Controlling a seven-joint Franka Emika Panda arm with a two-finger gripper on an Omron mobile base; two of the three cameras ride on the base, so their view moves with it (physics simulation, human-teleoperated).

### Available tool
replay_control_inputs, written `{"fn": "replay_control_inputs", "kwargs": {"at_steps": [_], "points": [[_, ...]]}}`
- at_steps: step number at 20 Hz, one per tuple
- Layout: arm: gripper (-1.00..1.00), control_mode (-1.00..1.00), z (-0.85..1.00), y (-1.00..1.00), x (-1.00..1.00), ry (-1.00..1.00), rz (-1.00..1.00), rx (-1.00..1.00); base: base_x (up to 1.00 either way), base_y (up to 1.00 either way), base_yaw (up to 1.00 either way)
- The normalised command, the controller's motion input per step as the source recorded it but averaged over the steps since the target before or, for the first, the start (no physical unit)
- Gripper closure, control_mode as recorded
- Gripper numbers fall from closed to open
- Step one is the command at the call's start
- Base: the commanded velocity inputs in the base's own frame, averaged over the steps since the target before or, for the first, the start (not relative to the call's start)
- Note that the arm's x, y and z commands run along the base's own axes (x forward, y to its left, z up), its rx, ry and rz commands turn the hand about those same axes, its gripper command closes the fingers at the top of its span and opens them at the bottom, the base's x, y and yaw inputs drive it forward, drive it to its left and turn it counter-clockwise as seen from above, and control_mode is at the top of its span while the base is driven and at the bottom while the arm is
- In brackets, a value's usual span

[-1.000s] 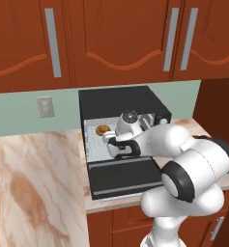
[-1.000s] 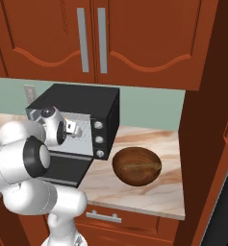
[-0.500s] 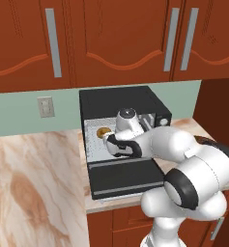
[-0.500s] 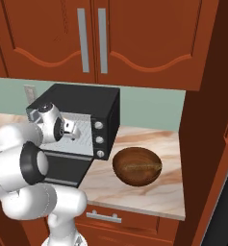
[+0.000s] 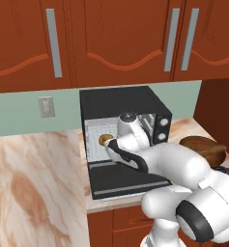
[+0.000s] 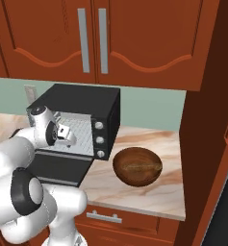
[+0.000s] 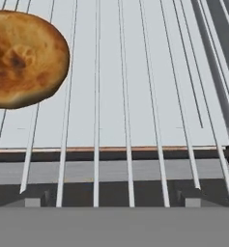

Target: Pick up the heated bread from the toaster oven and place it in the bowl. Then move the bread bowl to the dining counter.

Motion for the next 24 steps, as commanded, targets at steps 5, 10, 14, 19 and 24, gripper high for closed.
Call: {"fn": "replay_control_inputs", "kwargs": {"at_steps": [5, 10, 14, 19, 24], "points": [[-1.0, -1.0, -0.64, -0.35, -0.93, 0.07, 0.0, -0.03, 0.0, 0.0, 0.0], [-1.0, -1.0, -0.64, -0.33, -1.0, 0.08, 0.0, -0.03, 0.0, 0.0, 0.0], [-1.0, -1.0, -0.64, -0.3, -1.0, 0.07, 0.0, -0.02, 0.0, 0.0, 0.0], [-1.0, -1.0, -0.15, -0.15, -0.94, -0.06, 0.0, 0.02, 0.0, 0.0, 0.0], [-1.0, -1.0, 0.61, 0.04, -0.21, -0.24, 0.0, 0.07, 0.0, 0.0, 0.0]]}}
